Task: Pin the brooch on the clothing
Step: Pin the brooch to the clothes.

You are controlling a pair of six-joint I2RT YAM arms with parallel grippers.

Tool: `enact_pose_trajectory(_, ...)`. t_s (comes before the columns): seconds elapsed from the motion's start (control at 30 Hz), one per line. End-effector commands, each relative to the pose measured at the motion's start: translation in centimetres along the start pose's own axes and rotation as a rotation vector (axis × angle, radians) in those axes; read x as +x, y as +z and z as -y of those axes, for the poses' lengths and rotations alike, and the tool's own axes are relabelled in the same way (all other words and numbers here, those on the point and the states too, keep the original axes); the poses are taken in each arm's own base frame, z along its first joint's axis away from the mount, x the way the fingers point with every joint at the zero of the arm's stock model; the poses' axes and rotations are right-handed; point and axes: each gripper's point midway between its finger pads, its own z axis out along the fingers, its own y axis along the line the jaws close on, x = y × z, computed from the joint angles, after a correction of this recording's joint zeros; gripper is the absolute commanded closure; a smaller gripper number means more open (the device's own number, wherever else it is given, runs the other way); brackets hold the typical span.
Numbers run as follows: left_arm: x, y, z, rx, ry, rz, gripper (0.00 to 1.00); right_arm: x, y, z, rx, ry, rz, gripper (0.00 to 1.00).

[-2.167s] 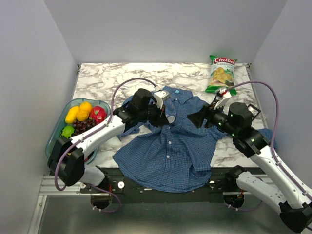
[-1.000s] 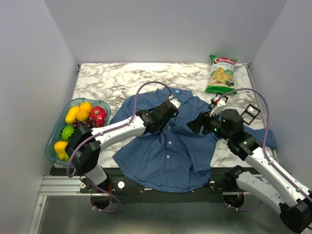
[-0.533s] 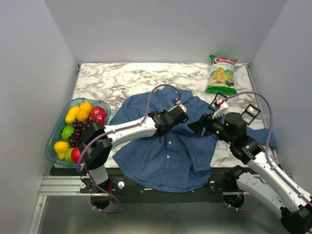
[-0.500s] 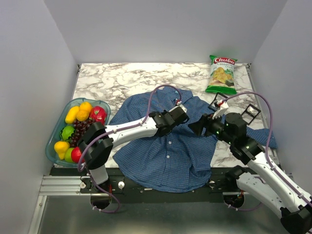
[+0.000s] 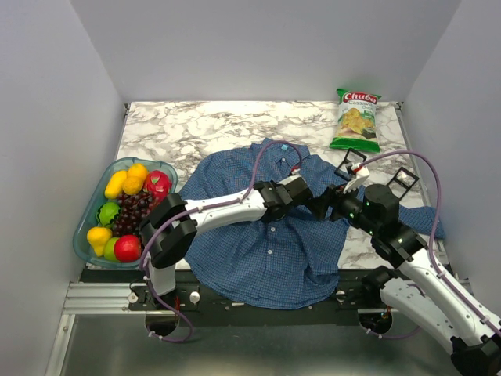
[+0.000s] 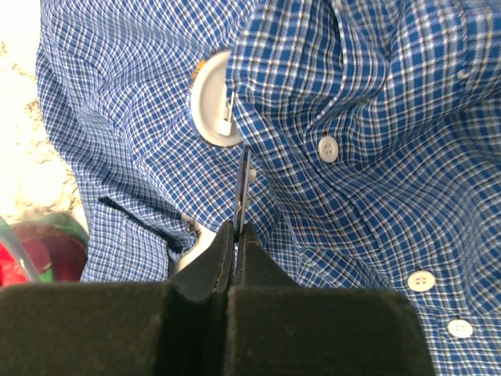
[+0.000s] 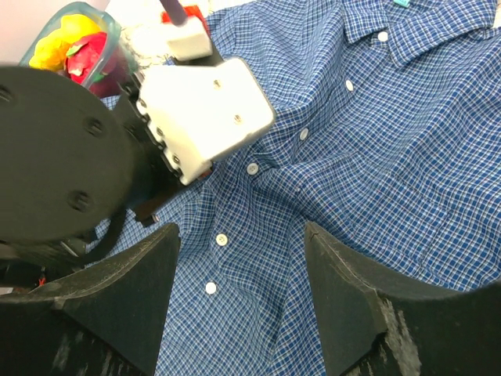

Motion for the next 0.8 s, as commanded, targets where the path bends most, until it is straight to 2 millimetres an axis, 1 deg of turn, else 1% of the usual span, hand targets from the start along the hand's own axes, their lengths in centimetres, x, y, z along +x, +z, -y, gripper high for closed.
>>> enact_pose_trajectory(0.0, 0.0, -0.1, -0.9, -0.076, 0.037, -0.022, 1.00, 0.2, -0.2, 0.7, 0.031, 0.004, 0.006, 0.27)
enact_pose_trajectory(0.1, 0.0, -0.1, -1.0, -0.090, 0.049, -0.021, 1.00, 0.2, -0.2, 0.7, 0.029, 0.004, 0.007, 0.27)
enact_pose_trajectory(0.4, -0.4, -0.6, -0.3, -0.102, 0.086, -0.017, 1.00, 0.6, -0.1, 0.7, 0.030, 0.013, -0.003, 0.27)
enact_pose_trajectory(0.57, -0.9, -0.7, 0.1, -0.106, 0.097, -0.013, 1.00, 0.7, -0.2, 0.8, 0.029, 0.013, -0.003, 0.27)
enact_pose_trajectory(0.6, -0.8, -0.5, 0.2, -0.112, 0.105, -0.024, 1.00, 0.7, -0.2, 0.8, 0.030, 0.015, -0.003, 0.27)
enact_pose_trajectory(0.77, -0.7, -0.5, -0.2, -0.141, 0.118, -0.028, 1.00, 0.7, -0.3, 0.7, 0.027, 0.015, 0.001, 0.27)
